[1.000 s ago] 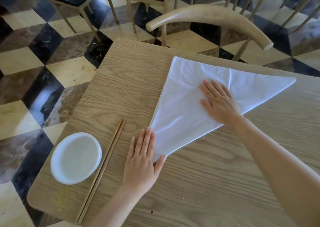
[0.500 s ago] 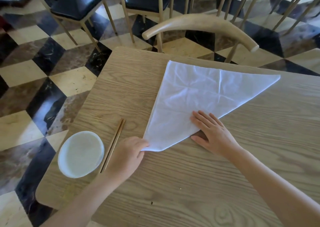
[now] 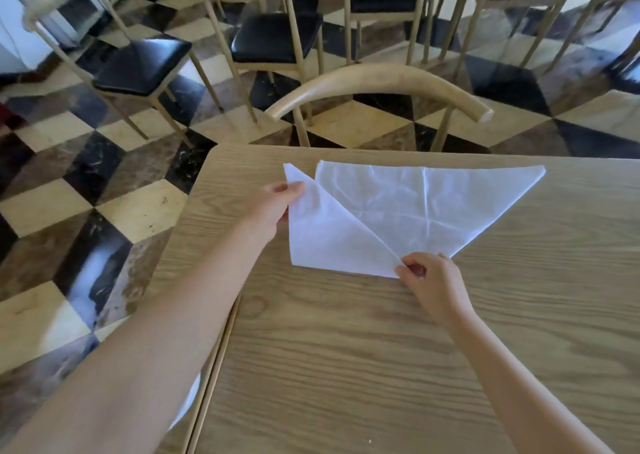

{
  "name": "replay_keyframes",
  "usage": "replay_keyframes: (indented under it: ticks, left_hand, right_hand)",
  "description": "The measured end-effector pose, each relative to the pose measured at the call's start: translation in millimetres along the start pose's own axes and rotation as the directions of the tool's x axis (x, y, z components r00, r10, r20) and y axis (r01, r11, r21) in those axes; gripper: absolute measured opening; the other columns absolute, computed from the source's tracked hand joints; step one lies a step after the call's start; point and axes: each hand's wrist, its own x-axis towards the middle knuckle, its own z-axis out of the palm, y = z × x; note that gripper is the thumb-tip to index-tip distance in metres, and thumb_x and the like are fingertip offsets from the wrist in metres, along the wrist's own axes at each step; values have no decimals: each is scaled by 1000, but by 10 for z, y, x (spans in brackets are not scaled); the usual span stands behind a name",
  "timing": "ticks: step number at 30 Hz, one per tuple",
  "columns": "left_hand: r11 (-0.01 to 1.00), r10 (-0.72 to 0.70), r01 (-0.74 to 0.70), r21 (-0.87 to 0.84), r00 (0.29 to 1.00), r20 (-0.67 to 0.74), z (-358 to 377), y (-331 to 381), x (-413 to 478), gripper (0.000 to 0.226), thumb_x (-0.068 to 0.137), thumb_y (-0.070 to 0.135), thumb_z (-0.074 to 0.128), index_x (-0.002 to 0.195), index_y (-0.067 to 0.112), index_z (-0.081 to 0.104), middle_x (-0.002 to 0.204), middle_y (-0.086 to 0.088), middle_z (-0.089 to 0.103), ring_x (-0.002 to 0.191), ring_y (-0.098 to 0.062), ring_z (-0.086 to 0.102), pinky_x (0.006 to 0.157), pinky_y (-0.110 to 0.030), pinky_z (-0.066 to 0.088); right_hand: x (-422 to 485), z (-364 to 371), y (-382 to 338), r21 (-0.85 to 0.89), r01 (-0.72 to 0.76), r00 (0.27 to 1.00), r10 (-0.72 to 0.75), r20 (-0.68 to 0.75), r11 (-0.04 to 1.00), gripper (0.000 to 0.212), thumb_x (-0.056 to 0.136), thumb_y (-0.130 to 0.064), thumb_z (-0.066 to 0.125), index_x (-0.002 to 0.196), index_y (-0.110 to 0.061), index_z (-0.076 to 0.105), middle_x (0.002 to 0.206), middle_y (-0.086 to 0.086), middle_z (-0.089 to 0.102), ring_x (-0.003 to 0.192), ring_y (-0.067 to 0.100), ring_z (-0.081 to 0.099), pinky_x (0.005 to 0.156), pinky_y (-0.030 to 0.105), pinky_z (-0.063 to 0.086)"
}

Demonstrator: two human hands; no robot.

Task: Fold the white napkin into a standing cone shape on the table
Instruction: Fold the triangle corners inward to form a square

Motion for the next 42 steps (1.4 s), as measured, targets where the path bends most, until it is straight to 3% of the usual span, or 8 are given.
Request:
replay_keyframes:
  ticks: [5,13,20,22,25,28,31,42]
  left_hand:
    - [976,-31,30,215,1000,1,252,83,568,10,84,19,66,77,12,65,79,-3,65,75,-20,59,73,-30,44]
    - [817,177,-101,567,981,-80,473,-43,924,33,80,24,66,60,13,42,58,-2,40,54,-16,38,52,-27,29]
    - [765,332,-180,618,933,-139,497,-150,909,13,83,24,64,82,16,54,78,4,56,83,-21,57,71,-32,46]
    - [617,474,-218,756,870,-136,549,-175,796,23,84,24,61,103,12,55,102,-5,58,99,-26,53,85,-39,45]
    - [328,687,-515,792,706,175,670,-359,530,43,88,22,47,128,7,48,129,-14,53,119,-33,47,100,-41,33]
    - [105,502,-612,784,713,489,711,-654,304,58,91,39,24,145,17,26,153,-8,27,142,-24,20,115,-42,8]
    - [20,378,-527,850,791,481,657,-803,310,69,86,55,1,148,24,1,158,3,-3,143,-11,-10,115,-37,-12]
    - [-57,293,-485,873,827,479,687,-822,105,72,88,61,3,147,22,-14,155,8,-18,141,-9,-20,115,-45,-13]
  right_hand:
    - [68,2,-111,25,-203,979,204,-19,979,8,82,-25,63,83,-18,66,72,-6,63,82,23,58,72,31,41]
    - [92,135,-195,-162,-262,956,234,-177,951,11,84,-24,57,75,-16,58,71,-1,64,76,22,46,70,31,25]
    - [50,216,-212,-157,-289,939,249,-236,944,10,83,-18,56,74,-16,54,64,-3,56,73,22,39,68,31,22]
    - [27,241,-202,-164,-296,934,249,-257,941,6,82,-19,56,77,-16,55,68,-3,59,76,21,39,69,31,21]
    - [18,258,-157,-151,-305,924,253,-288,940,9,79,-22,61,84,-15,57,77,-3,61,79,19,36,70,27,15]
    - [-6,239,-96,-121,-258,929,212,-304,959,12,79,-23,66,82,-15,57,77,-4,62,78,21,42,69,25,13]
    - [-77,213,-37,-138,-177,942,128,-309,974,11,82,-21,66,80,-14,58,74,-3,64,77,25,49,68,26,14]
    - [-113,-184,-1,26,-254,964,251,85,967,8,89,-20,55,86,-13,54,76,-3,57,82,25,53,73,35,42]
